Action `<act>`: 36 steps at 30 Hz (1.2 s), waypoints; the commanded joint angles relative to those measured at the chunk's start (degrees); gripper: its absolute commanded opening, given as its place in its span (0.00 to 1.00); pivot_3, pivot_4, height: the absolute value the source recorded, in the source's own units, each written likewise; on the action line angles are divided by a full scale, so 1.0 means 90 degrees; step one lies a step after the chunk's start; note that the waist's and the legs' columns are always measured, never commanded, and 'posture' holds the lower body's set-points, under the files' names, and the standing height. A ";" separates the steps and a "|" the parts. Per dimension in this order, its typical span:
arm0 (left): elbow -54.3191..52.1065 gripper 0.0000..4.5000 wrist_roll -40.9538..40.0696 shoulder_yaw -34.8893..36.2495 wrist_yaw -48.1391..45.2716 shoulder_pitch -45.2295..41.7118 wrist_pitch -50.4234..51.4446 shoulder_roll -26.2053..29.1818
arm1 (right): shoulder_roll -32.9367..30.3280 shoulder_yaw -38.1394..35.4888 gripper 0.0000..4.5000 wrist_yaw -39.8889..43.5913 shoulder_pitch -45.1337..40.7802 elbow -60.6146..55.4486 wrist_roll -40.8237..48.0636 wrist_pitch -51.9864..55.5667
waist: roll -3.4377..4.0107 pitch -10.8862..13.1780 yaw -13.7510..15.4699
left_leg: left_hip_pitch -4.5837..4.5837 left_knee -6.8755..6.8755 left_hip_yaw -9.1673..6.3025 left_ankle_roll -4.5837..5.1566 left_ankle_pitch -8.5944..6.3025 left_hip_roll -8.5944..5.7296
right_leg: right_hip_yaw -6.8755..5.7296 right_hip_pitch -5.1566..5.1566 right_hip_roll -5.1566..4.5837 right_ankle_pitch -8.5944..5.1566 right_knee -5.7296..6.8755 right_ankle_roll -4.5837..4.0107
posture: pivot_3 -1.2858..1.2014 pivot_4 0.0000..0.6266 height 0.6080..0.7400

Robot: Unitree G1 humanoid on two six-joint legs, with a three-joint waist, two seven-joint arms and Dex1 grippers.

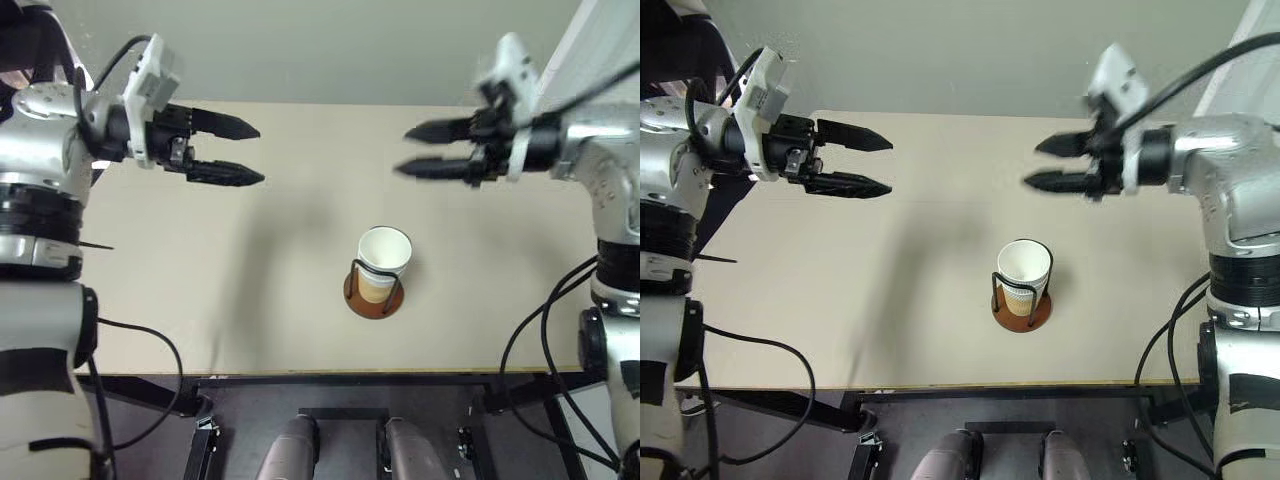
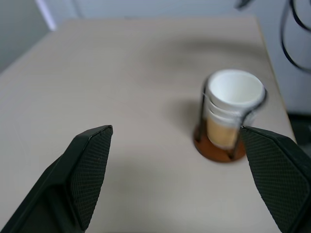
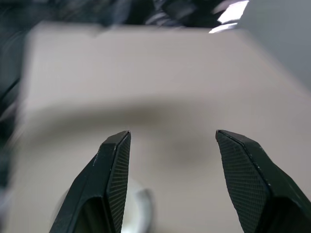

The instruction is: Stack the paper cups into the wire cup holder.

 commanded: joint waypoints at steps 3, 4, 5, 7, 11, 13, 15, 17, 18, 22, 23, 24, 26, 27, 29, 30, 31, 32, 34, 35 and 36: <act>0.0169 1.00 0.0150 0.0943 0.0954 0.0111 -0.0048 -0.0522 | 0.0252 -0.0743 0.61 -0.1205 0.0606 0.0804 -0.0086 -0.0656 | 0.0003 0.0002 -0.0001 | -0.0001 0.0002 -0.0001 -0.0001 0.0002 0.0004 | -0.0002 -0.0001 -0.0001 0.0010 0.0000 0.0017 | 0.52 0.24 1.00; 0.0203 1.00 0.0207 0.1047 0.1128 0.0160 -0.0092 -0.0640 | 0.0322 -0.0852 0.61 -0.1423 0.0694 0.0953 -0.0090 -0.0771 | 0.0006 0.0003 -0.0007 | -0.0001 0.0001 0.0000 -0.0002 0.0004 0.0004 | 0.0000 -0.0001 -0.0001 0.0012 0.0001 0.0021 | 0.52 0.24 1.00; 0.0222 1.00 0.0267 0.1137 0.1318 0.0205 -0.0134 -0.0744 | 0.0376 -0.0940 0.61 -0.1629 0.0757 0.1100 -0.0104 -0.0881 | 0.0009 0.0005 -0.0007 | -0.0002 0.0000 0.0005 -0.0002 0.0007 0.0003 | 0.0001 -0.0006 0.0001 0.0014 0.0003 0.0024 | 0.52 0.24 1.00; 0.0274 1.00 0.0367 0.1345 0.1908 0.0328 -0.0091 -0.1033 | 0.0497 -0.1112 0.61 -0.2328 0.0902 0.1616 -0.0347 -0.1411 | 0.0011 0.0006 -0.0012 | 0.0000 -0.0002 0.0006 -0.0001 0.0012 0.0007 | 0.0007 -0.0005 -0.0004 0.0024 0.0003 0.0041 | 0.52 0.24 1.00; 0.0097 1.00 0.0590 0.1597 0.2781 0.0836 -0.0234 -0.1488 | 0.0661 -0.1469 0.61 -0.3273 0.1014 0.2472 -0.0527 -0.2382 | 0.0011 0.0006 -0.0011 | 0.0002 0.0004 0.0009 0.0005 0.0019 0.0005 | 0.0007 0.0001 -0.0004 0.0059 -0.0003 0.0085 | 0.52 0.24 1.00; -0.0170 1.00 0.0676 0.1681 0.3112 0.1191 -0.0285 -0.1658 | 0.0675 -0.1582 0.61 -0.3600 0.1049 0.2867 -0.0593 -0.2810 | 0.0011 0.0006 -0.0010 | 0.0003 0.0005 0.0009 0.0009 0.0024 0.0005 | 0.0009 0.0003 -0.0005 0.0070 -0.0008 0.0088 | 0.52 0.24 1.00; -0.0390 1.00 0.0597 0.1846 0.3446 0.1395 -0.0049 -0.1825 | 0.0696 -0.1655 0.61 -0.3800 0.1078 0.3162 -0.0600 -0.3149 | 0.0011 0.0006 -0.0010 | 0.0003 0.0005 0.0009 0.0009 0.0028 0.0004 | 0.0009 0.0004 -0.0005 0.0075 -0.0008 0.0083 | 0.52 0.24 1.00; -0.0778 1.00 0.0535 0.1928 0.3702 0.1634 0.0155 -0.2003 | 0.0743 -0.1768 0.61 -0.4104 0.1016 0.3469 -0.0568 -0.3341 | 0.0011 0.0006 -0.0008 | -0.0001 0.0006 0.0009 0.0006 0.0038 0.0004 | 0.0007 0.0001 -0.0004 0.0085 -0.0009 0.0072 | 0.52 0.24 1.00; -0.0976 1.00 0.0525 0.1949 0.3806 0.1750 0.0227 -0.2075 | 0.0766 -0.1815 0.61 -0.4250 0.0979 0.3590 -0.0549 -0.3408 | 0.0011 0.0006 -0.0008 | 0.0000 0.0004 0.0009 0.0007 0.0043 0.0004 | 0.0007 0.0003 -0.0004 0.0089 -0.0012 0.0066 | 0.52 0.24 1.00; -0.1594 1.00 0.0480 0.2050 0.4165 0.2049 0.0498 -0.2342 | 0.0771 -0.1890 0.61 -0.4714 0.0842 0.4046 -0.0565 -0.3822 | 0.0011 0.0006 0.0004 | 0.0005 0.0004 0.0010 0.0011 0.0063 0.0002 | 0.0009 0.0011 -0.0005 0.0106 -0.0015 0.0057 | 0.52 0.24 1.00; -0.1687 1.00 0.0488 0.2091 0.4290 0.2060 0.0515 -0.2407 | 0.0764 -0.1905 0.61 -0.4706 0.0829 0.4103 -0.0521 -0.3899 | 0.0011 0.0006 0.0005 | 0.0004 0.0004 0.0010 0.0011 0.0070 0.0001 | 0.0010 0.0011 -0.0005 0.0110 -0.0015 0.0054 | 0.52 0.24 1.00; -0.1757 1.00 0.0494 0.2121 0.4382 0.2070 0.0530 -0.2454 | 0.0759 -0.1913 0.61 -0.4689 0.0821 0.4146 -0.0490 -0.3962 | 0.0011 0.0006 0.0007 | 0.0004 0.0003 0.0009 0.0009 0.0077 0.0001 | 0.0010 0.0011 -0.0006 0.0116 -0.0015 0.0053 | 0.52 0.24 1.00; -0.1874 1.00 0.0470 0.2170 0.4565 0.2040 0.0615 -0.2589 | 0.0688 -0.1965 0.61 -0.4712 0.0821 0.4250 -0.0478 -0.4096 | 0.0011 0.0006 0.0010 | 0.0006 0.0000 0.0009 0.0011 0.0088 0.0001 | 0.0011 0.0012 -0.0005 0.0130 -0.0015 0.0049 | 0.52 0.24 1.00; -0.1988 1.00 0.0461 0.2142 0.4585 0.2046 0.0672 -0.2658 | 0.0652 -0.2021 0.61 -0.4745 0.0812 0.4302 -0.0449 -0.4123 | 0.0011 0.0006 0.0011 | 0.0007 -0.0001 0.0009 0.0011 0.0092 0.0001 | 0.0012 0.0013 -0.0005 0.0135 -0.0015 0.0046 | 0.52 0.24 1.00; -0.2138 1.00 0.0457 0.2121 0.4652 0.2054 0.0735 -0.2766 | 0.0599 -0.2068 0.61 -0.4763 0.0803 0.4382 -0.0428 -0.4170 | 0.0011 0.0006 0.0021 | 0.0007 -0.0001 0.0009 0.0011 0.0096 0.0001 | 0.0014 0.0015 -0.0005 0.0145 -0.0016 0.0045 | 0.52 0.24 1.00; -0.2182 1.00 0.0449 0.2140 0.4708 0.2043 0.0761 -0.2820 | 0.0577 -0.2067 0.61 -0.4768 0.0803 0.4411 -0.0433 -0.4183 | 0.0010 0.0006 0.0025 | 0.0007 0.0000 0.0009 0.0009 0.0098 0.0001 | 0.0014 0.0015 -0.0007 0.0147 -0.0016 0.0044 | 0.52 0.24 1.00; -0.2226 1.00 0.0450 0.2145 0.4741 0.2036 0.0785 -0.2859 | 0.0566 -0.2062 0.61 -0.4776 0.0805 0.4439 -0.0443 -0.4184 | 0.0011 0.0006 0.0026 | 0.0008 0.0000 0.0009 0.0009 0.0098 0.0000 | 0.0015 0.0016 -0.0007 0.0149 -0.0016 0.0043 | 0.52 0.24 1.00; -0.2264 1.00 0.0449 0.2148 0.4759 0.2036 0.0806 -0.2880 | 0.0563 -0.2059 0.61 -0.4784 0.0806 0.4453 -0.0447 -0.4182 | 0.0010 0.0006 0.0027 | 0.0009 0.0000 0.0009 0.0008 0.0098 0.0001 | 0.0015 0.0017 -0.0007 0.0150 -0.0016 0.0042 | 0.52 0.24 1.00; -0.2305 1.00 0.0444 0.2164 0.4811 0.2028 0.0837 -0.2908 | 0.0579 -0.2057 0.61 -0.4791 0.0806 0.4459 -0.0439 -0.4184 | 0.0011 0.0006 0.0028 | 0.0011 -0.0002 0.0009 0.0008 0.0098 0.0001 | 0.0016 0.0017 -0.0006 0.0151 -0.0016 0.0042 | 0.52 0.24 1.00; -0.2313 1.00 0.0436 0.2181 0.4847 0.2011 0.0837 -0.2923 | 0.0596 -0.2057 0.61 -0.4797 0.0808 0.4458 -0.0434 -0.4194 | 0.0011 0.0006 0.0029 | 0.0012 -0.0005 0.0009 0.0008 0.0098 0.0002 | 0.0016 0.0016 -0.0006 0.0151 -0.0016 0.0042 | 0.52 0.24 1.00; -0.2316 1.00 0.0437 0.2188 0.4877 0.1994 0.0834 -0.2933 | 0.0611 -0.2056 0.61 -0.4799 0.0809 0.4458 -0.0430 -0.4203 | 0.0011 0.0006 0.0030 | 0.0012 -0.0007 0.0009 0.0008 0.0098 0.0002 | 0.0016 0.0016 -0.0005 0.0151 -0.0016 0.0042 | 0.52 0.24 1.00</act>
